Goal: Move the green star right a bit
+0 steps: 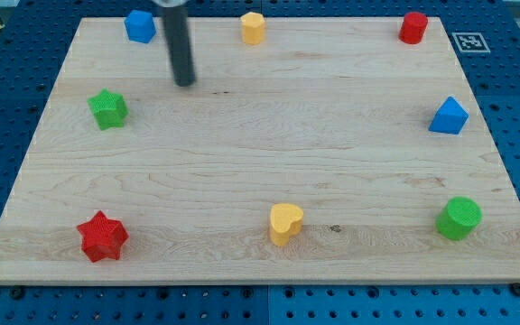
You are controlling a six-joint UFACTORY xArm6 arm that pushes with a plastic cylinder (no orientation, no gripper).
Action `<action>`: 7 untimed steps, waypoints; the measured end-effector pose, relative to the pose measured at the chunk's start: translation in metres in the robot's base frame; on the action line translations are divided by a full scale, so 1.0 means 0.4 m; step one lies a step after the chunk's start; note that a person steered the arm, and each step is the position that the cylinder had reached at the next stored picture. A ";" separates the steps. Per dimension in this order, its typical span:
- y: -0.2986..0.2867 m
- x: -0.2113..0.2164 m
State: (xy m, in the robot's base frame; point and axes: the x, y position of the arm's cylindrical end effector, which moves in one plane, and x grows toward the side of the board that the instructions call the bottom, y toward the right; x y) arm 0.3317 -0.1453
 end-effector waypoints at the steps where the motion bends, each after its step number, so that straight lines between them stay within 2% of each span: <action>1: -0.190 0.016; 2: -0.298 0.083; 3: -0.303 0.178; 4: -0.290 0.213; 6: -0.312 0.113; 7: -0.293 0.171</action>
State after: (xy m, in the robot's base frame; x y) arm 0.4000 -0.2623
